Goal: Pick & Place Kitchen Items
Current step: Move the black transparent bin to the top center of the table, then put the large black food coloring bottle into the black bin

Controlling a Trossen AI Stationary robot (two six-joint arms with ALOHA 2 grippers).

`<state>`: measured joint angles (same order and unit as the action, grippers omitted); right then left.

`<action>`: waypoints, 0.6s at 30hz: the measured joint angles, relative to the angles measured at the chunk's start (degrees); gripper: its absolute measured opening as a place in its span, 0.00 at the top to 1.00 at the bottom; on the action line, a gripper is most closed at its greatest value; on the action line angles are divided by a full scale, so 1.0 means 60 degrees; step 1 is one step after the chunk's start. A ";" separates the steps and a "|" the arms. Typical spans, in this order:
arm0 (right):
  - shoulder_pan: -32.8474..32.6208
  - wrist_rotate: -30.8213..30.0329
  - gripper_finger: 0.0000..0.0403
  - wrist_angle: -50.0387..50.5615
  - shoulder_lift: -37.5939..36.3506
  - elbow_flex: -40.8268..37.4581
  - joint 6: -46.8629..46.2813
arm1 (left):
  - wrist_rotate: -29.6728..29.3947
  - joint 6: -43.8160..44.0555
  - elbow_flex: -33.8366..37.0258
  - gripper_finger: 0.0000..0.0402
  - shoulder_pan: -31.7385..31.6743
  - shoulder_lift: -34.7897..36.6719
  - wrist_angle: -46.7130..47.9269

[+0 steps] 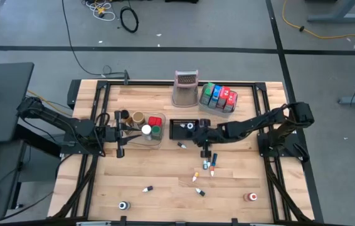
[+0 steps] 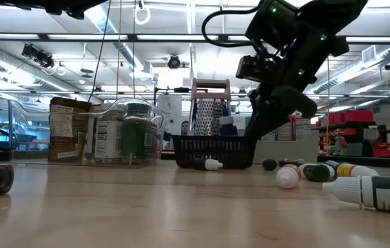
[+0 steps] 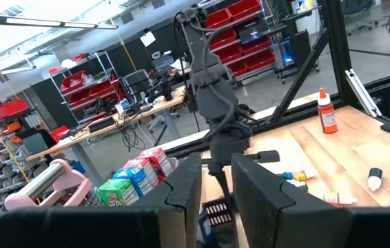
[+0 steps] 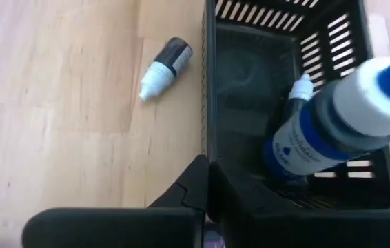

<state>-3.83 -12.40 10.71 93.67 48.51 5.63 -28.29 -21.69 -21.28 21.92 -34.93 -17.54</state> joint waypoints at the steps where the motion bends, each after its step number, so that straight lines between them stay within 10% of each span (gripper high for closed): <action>1: -0.0066 -0.0127 0.94 0.0005 0.0000 0.0000 -0.0074 | 0.0001 0.0000 0.0000 0.78 -0.0001 0.0001 0.0004; 18: -0.0144 -0.0091 0.68 -0.0282 0.0000 0.0000 -0.0542 | 0.0002 0.0007 0.0000 0.78 0.0001 0.0002 0.0007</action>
<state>-4.69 -12.95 9.02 93.67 48.51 2.38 -28.28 -21.65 -21.28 21.92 -34.93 -17.50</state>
